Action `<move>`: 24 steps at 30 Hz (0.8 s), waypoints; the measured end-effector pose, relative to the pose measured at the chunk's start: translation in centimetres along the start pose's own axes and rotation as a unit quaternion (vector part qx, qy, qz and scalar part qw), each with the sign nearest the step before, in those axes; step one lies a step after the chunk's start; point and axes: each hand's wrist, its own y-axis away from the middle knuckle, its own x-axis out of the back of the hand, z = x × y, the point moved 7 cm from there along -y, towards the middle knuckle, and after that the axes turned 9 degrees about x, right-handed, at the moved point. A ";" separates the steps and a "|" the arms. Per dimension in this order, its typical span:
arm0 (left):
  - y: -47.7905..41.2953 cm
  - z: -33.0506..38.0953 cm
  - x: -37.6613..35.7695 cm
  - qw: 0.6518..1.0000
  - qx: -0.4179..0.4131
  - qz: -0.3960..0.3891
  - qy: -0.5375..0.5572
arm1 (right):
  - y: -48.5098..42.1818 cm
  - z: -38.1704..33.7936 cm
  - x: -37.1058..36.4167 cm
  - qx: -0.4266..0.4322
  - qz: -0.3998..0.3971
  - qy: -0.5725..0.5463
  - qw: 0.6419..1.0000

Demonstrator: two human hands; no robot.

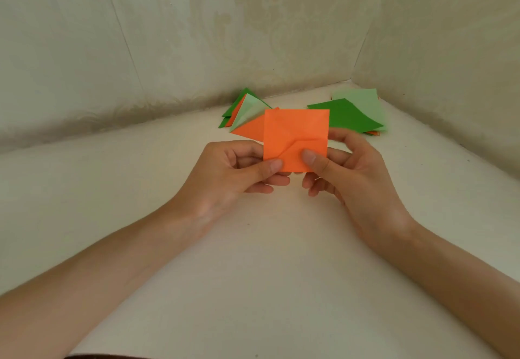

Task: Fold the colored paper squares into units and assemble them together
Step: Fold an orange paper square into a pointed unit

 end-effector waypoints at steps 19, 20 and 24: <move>-0.3 -0.2 -0.3 0.997 -0.014 -0.049 -0.057 | 0.3 0.5 -1.0 -0.037 -0.081 -0.001 0.996; -0.3 -0.2 -0.3 0.997 -0.018 -0.048 -0.055 | 0.3 0.5 -1.0 -0.039 -0.082 -0.003 0.996; -0.3 0.4 0.0 0.999 -0.048 -0.020 -0.015 | 0.2 0.4 -1.1 -0.069 -0.077 -0.068 0.992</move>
